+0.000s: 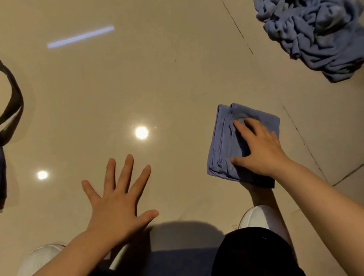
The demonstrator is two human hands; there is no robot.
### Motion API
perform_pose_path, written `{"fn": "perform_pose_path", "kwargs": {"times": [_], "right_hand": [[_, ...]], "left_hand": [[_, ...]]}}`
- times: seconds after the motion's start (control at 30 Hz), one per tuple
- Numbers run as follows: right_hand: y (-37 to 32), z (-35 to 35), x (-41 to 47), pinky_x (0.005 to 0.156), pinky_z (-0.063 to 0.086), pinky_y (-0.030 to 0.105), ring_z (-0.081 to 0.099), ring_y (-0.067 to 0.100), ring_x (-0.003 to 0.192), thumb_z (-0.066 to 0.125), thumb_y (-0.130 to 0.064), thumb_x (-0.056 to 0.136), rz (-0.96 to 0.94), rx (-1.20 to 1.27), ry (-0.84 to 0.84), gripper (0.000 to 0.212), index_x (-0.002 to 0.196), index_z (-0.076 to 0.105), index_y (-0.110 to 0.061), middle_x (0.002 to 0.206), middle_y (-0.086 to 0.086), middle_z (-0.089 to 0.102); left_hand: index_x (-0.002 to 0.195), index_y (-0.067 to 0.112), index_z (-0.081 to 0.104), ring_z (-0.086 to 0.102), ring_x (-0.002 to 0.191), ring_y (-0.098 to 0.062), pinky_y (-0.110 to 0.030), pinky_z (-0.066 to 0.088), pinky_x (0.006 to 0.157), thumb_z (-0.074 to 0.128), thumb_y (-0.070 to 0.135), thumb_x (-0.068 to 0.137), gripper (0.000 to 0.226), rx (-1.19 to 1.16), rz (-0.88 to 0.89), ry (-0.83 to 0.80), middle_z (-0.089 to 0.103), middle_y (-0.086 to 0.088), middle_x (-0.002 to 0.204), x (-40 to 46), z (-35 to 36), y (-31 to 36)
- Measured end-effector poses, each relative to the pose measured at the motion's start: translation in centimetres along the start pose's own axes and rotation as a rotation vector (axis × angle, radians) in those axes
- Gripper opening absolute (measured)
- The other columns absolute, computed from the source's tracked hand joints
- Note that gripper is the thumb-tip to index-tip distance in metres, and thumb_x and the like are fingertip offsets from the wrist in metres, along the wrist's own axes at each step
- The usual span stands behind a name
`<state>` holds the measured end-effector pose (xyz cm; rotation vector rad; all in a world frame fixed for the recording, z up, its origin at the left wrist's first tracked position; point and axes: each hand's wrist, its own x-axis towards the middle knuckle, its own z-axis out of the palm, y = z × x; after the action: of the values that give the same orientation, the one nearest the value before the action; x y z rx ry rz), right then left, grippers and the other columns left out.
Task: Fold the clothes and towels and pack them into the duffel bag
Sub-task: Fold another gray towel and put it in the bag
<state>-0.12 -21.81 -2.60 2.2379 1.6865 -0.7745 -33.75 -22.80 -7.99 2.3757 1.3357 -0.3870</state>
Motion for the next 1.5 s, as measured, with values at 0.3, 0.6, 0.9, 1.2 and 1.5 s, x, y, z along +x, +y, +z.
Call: {"fn": "perform_pose_path", "kwargs": {"times": [0.3, 0.6, 0.9, 1.2, 1.5], "right_hand": [[-7.0, 0.2, -1.6, 0.11, 0.032, 0.046, 0.025, 0.024, 0.141, 0.054, -0.019, 0.093, -0.214, 0.142, 0.039, 0.072, 0.153, 0.014, -0.028, 0.155, 0.001, 0.025], [-23.8, 1.6, -1.4, 0.091, 0.037, 0.019, 0.049, 0.006, 0.109, 0.053, -0.022, 0.095, -0.588, 0.357, -0.124, 0.051, 0.144, 0.038, -0.027, 0.143, -0.003, 0.041], [-39.4, 5.2, 0.1, 0.103, 0.041, 0.034, 0.045, 0.026, 0.128, 0.059, -0.032, 0.093, -0.69, 0.485, -0.29, 0.064, 0.149, 0.029, -0.027, 0.144, 0.01, 0.039], [-42.5, 8.8, 0.3, 0.097, 0.049, 0.038, 0.054, 0.025, 0.112, 0.066, -0.002, 0.082, -0.348, 0.867, -0.199, 0.063, 0.135, 0.044, -0.027, 0.126, 0.01, 0.05], [-36.9, 3.2, 2.7, 0.09, 0.053, 0.041, 0.06, 0.026, 0.102, 0.056, 0.008, 0.079, -0.339, 0.886, -0.062, 0.053, 0.109, 0.056, -0.036, 0.116, 0.003, 0.055]], "left_hand": [[0.148, 0.033, 0.031, 0.029, 0.141, -0.018, -0.04, 0.03, 0.109, 0.034, 0.066, 0.077, 0.078, -0.486, -0.082, 0.141, 0.022, 0.005, 0.157, -1.4, -3.9, -1.4], [0.116, 0.016, 0.064, 0.053, 0.105, -0.009, -0.014, 0.041, 0.084, 0.057, 0.033, 0.087, 0.034, -0.641, -0.256, 0.595, 0.053, 0.006, 0.118, -7.8, -7.0, -9.5], [0.131, 0.02, 0.059, 0.036, 0.133, -0.034, -0.042, 0.029, 0.108, 0.053, 0.041, 0.089, 0.048, -0.357, -0.774, 0.722, 0.04, -0.017, 0.143, -14.3, -8.1, -23.3], [0.134, 0.061, 0.002, -0.01, 0.148, -0.027, -0.065, -0.003, 0.111, 0.044, 0.05, 0.096, 0.058, -0.539, -0.786, 0.19, -0.011, 0.003, 0.162, -12.1, -6.6, -23.9], [0.124, 0.074, 0.001, -0.017, 0.147, -0.028, -0.068, -0.005, 0.109, 0.042, 0.066, 0.085, 0.056, -0.696, -0.602, 0.109, -0.018, 0.005, 0.16, -6.8, -9.3, -19.2]]}}
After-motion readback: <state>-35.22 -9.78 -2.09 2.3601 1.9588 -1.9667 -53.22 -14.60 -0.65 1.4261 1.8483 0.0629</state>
